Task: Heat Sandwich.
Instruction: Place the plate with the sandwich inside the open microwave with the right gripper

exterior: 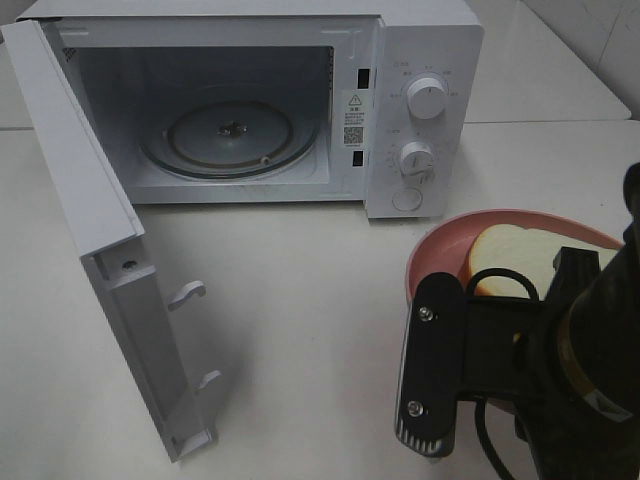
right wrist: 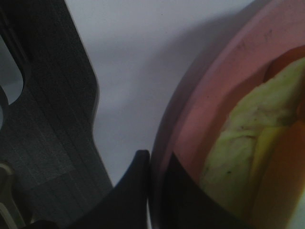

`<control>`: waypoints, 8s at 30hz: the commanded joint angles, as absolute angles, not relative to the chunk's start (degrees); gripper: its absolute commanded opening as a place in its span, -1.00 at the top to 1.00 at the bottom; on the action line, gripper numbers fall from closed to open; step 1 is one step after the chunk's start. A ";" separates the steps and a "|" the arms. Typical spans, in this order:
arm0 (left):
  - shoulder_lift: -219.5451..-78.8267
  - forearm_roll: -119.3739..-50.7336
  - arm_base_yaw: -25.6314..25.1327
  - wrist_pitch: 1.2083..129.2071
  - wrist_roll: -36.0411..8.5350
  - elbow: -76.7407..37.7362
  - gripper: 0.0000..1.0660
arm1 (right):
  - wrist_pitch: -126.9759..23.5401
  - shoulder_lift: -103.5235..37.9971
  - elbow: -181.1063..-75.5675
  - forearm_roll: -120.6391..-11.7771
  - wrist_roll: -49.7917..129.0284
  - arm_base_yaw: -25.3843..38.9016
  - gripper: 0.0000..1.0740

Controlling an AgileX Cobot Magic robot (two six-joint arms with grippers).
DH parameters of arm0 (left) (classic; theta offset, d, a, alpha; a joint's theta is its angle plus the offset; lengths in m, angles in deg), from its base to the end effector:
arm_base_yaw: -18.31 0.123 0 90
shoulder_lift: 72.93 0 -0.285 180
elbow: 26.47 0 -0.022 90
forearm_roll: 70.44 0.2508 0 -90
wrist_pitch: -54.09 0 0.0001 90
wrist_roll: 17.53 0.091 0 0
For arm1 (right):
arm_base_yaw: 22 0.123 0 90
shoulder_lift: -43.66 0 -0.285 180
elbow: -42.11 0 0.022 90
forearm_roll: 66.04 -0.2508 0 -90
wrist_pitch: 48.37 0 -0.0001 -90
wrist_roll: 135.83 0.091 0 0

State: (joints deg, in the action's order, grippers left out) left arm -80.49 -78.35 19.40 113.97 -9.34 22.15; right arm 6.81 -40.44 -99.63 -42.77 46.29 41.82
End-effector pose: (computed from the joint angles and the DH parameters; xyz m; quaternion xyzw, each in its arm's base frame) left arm -0.0049 -0.0109 0.2789 0.0546 0.8445 -0.0260 0.5321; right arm 0.1154 0.1677 0.2051 -0.5979 0.7835 -0.1295 0.1091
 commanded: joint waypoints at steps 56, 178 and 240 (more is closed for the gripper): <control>-78.94 -78.24 19.46 113.16 -9.28 22.27 -0.94 | -15.19 -40.90 -101.58 -52.92 -31.23 17.76 0.95; -78.94 -78.24 19.46 113.16 -9.28 22.27 -0.94 | 2.97 -98.37 -179.33 -56.41 -19.25 19.31 0.93; -78.94 -78.24 19.46 113.16 -9.28 22.27 -0.94 | -10.21 -97.56 -173.72 -55.49 -4.93 17.99 -0.50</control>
